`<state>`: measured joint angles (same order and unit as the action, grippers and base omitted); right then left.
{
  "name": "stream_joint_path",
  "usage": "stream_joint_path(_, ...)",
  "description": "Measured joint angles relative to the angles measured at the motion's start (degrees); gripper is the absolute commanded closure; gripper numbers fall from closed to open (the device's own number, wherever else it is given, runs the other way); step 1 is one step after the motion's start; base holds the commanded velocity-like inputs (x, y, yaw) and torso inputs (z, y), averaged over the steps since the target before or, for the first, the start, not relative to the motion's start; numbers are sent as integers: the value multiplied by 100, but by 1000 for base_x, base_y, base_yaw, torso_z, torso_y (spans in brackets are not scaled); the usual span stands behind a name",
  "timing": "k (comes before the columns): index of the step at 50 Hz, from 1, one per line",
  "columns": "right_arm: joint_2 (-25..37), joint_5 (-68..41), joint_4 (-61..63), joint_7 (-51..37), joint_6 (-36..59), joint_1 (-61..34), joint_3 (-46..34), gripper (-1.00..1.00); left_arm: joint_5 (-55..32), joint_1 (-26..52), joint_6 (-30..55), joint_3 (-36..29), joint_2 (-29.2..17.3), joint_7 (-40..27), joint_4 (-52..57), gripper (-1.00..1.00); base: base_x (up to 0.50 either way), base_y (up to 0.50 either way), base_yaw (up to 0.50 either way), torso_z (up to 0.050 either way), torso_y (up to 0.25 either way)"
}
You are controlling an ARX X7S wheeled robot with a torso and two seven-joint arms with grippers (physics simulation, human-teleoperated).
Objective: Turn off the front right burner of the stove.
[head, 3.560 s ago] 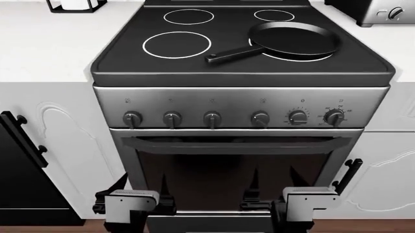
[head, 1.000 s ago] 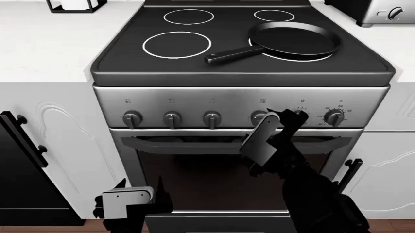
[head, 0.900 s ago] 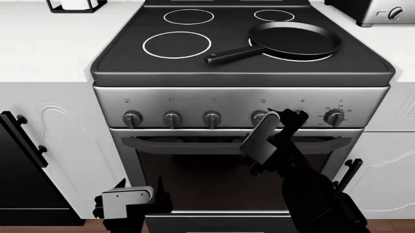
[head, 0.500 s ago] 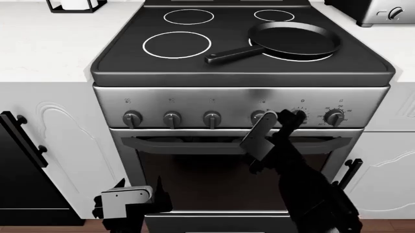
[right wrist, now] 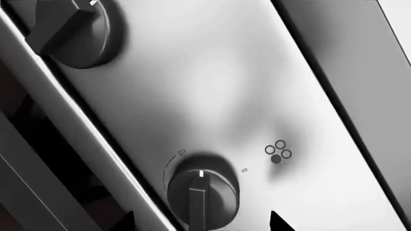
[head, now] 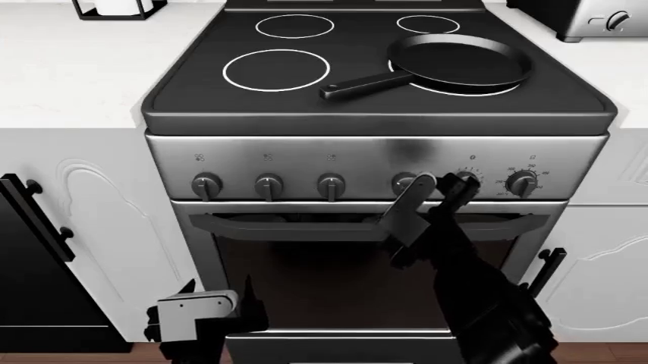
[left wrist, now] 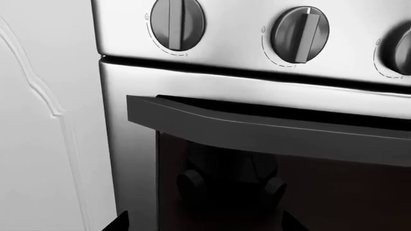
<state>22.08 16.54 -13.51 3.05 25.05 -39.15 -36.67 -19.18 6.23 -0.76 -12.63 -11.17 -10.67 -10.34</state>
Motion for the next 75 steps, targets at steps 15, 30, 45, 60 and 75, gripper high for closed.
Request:
stream_joint_path(15, -80, 68, -287, -114, -11, -116, -50, -100, -65, 2, -6, -22, -22, -16, 18, -100, 0, 0, 0, 0, 0)
stream_joint_path(30, -124, 78, -491, -160, -117, -219, -94, -100, -92, 11, -35, -53, -38, -44, 2, -100, 0, 0, 0, 0, 0)
stream_joint_path(45, -103, 83, -316, -160, -23, -154, -98, -100, -113, 17, -47, -92, -62, -71, 1, -100, 0, 0, 0, 0, 0)
stream_joint_path(60, -89, 54, -163, -167, 75, -43, -83, -100, -130, 27, -58, -123, -86, -105, -7, -100, 0, 0, 0, 0, 0)
stream_joint_path(75, -117, 31, -267, -196, 10, -97, -91, -100, -162, 41, -64, -148, -106, -130, -28, -100, 0, 0, 0, 0, 0)
